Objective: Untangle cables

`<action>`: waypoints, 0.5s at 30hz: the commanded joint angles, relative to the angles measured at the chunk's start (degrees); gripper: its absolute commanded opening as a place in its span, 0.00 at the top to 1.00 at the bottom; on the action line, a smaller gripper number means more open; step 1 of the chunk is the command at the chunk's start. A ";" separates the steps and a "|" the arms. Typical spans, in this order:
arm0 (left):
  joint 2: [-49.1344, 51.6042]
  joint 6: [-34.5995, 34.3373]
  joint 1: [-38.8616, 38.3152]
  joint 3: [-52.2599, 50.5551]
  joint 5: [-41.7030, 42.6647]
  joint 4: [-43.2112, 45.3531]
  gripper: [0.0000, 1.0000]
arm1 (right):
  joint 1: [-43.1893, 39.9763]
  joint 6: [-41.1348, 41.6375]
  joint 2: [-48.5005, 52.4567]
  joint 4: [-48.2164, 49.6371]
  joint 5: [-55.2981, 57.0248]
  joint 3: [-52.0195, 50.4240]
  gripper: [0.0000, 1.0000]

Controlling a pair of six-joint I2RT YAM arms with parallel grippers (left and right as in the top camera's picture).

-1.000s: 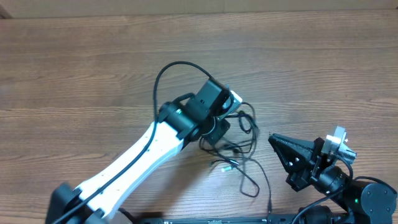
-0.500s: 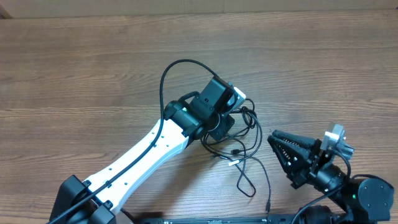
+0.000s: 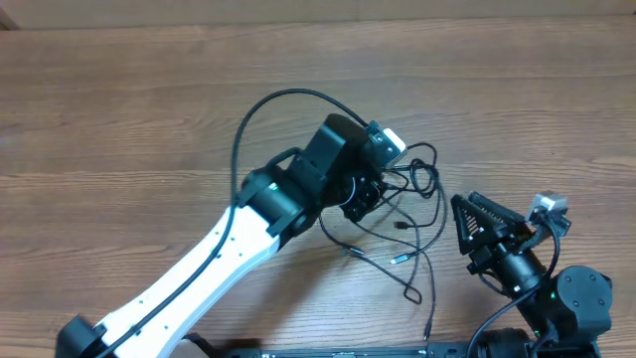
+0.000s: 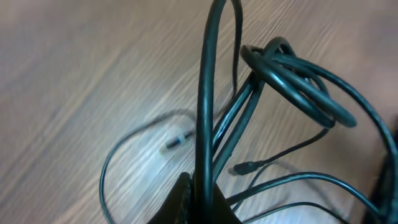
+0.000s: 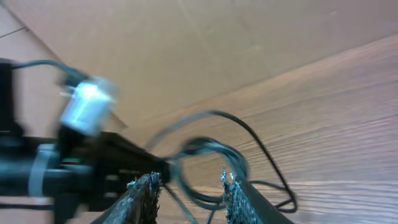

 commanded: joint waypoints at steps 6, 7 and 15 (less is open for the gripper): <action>-7.74 2.14 -0.07 0.28 7.17 2.16 0.96 | 0.04 -0.07 -0.35 0.11 2.49 0.92 0.58; -7.91 2.32 -0.07 0.28 7.10 2.23 0.96 | 0.04 -0.04 -0.35 0.13 2.45 0.92 0.58; -8.04 3.06 -0.07 0.28 7.06 3.04 0.96 | 0.04 -0.07 -0.35 1.44 -0.52 0.92 0.46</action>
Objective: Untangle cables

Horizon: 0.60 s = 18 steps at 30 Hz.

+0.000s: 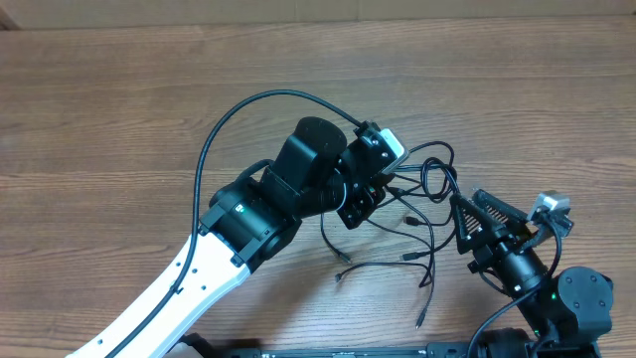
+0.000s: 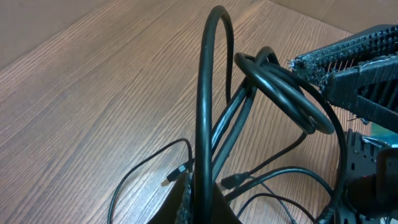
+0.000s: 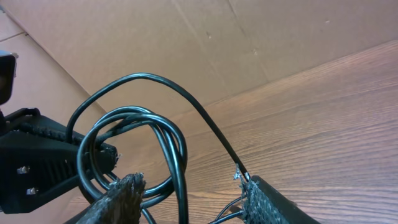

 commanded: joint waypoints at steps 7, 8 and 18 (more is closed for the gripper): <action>-1.07 1.77 -0.07 0.28 -5.27 -1.05 0.00 | 0.04 -0.04 -0.35 0.46 -0.79 0.92 0.46; -1.07 1.77 -0.07 0.28 -5.88 -1.36 0.00 | 0.04 -0.04 -0.35 0.46 -0.79 0.92 0.46; -1.07 0.17 -0.07 0.26 -9.07 -3.96 0.00 | 0.04 -0.04 -0.35 0.46 -0.79 0.92 0.46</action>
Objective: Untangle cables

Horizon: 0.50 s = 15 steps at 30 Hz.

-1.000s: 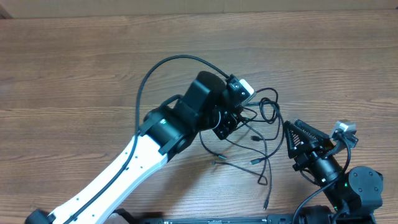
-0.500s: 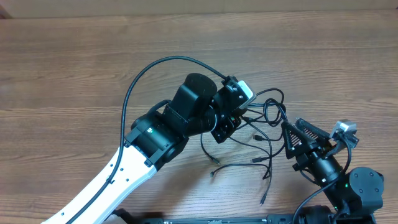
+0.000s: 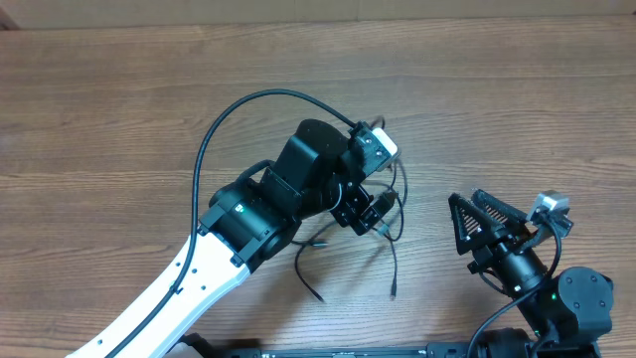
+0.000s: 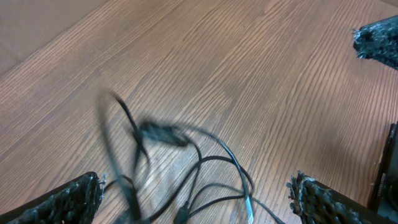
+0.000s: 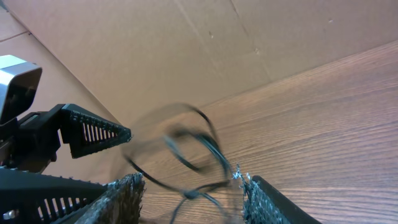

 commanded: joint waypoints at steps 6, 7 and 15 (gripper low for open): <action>-1.07 -2.08 -0.07 0.26 -1.62 -1.44 0.00 | 0.04 -0.02 -0.35 0.31 -0.28 0.92 0.46; -1.07 -2.08 -0.07 0.26 -2.58 -1.44 0.00 | 0.07 -0.02 -0.35 0.33 -0.28 0.92 0.46; -1.07 -10.71 -0.02 0.26 -24.74 -6.58 0.00 | 0.04 -0.04 -0.35 0.24 -0.24 0.92 0.45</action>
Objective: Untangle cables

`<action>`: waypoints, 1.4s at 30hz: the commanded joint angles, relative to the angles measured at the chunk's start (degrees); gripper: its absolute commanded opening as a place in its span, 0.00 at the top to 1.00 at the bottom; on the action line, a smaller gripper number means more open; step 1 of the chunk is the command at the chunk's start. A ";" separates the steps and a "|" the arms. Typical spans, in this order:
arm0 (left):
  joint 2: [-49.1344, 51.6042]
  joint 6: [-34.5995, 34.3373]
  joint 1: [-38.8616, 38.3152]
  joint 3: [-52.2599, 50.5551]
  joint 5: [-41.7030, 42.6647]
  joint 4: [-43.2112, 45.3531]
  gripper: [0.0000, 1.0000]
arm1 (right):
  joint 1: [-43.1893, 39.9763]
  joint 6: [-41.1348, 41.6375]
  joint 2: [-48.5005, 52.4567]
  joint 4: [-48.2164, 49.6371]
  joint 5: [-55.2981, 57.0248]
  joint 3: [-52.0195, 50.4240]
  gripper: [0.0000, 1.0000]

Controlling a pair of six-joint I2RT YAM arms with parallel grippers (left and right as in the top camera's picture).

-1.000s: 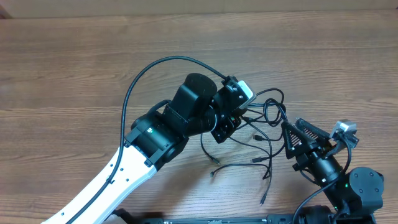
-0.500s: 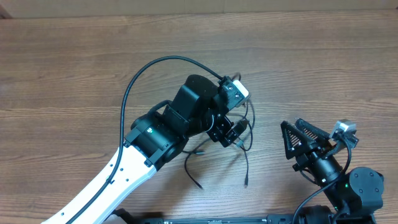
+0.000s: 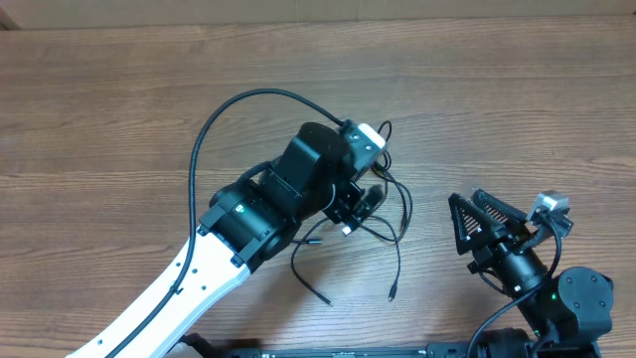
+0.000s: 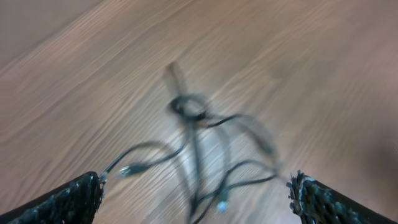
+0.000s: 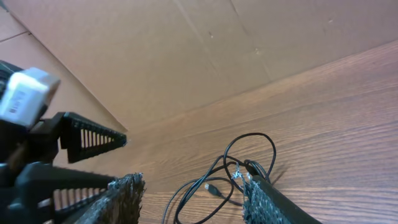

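Observation:
A tangle of thin black cables (image 3: 390,204) lies on the wooden table, with loose plug ends trailing toward the front edge (image 3: 394,294). My left gripper (image 3: 360,204) hovers open just left of and over it. The left wrist view shows the cables (image 4: 198,134) blurred on the wood below the left gripper (image 4: 194,186), nothing between its wide-apart fingers. My right gripper (image 3: 463,199) stands open to the right of the tangle. In the right wrist view the right gripper (image 5: 189,180) frames the coiled cables (image 5: 245,163) without touching them.
The left arm's own black wire (image 3: 214,124) arcs out over the table behind the arm. A cardboard wall (image 5: 205,50) stands along the far edge. The bare wooden tabletop (image 3: 119,119) stretches to the left and back.
The cables, blurred in mid-fall under the open left gripper, now lie settled on the table. The left gripper has shifted slightly left and back. The right arm has not moved.
My left gripper was shut on a cable loop, holding the tangle up near the open right gripper. It still held it with the loop between the right fingers. Then the left gripper was open and the cables dropping; now they rest on the table.

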 commanded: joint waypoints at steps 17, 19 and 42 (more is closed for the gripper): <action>-1.07 -12.39 2.21 0.26 -11.06 -6.91 0.00 | 0.07 -0.02 19.04 8.94 0.39 0.87 0.46; -0.94 -12.37 2.21 0.26 -9.94 -6.84 0.00 | 0.07 1.18 25.07 12.50 -2.27 0.87 0.46; 2.29 -4.74 2.21 0.26 8.81 -0.50 0.00 | 0.04 -16.39 57.46 23.19 -9.92 0.87 0.38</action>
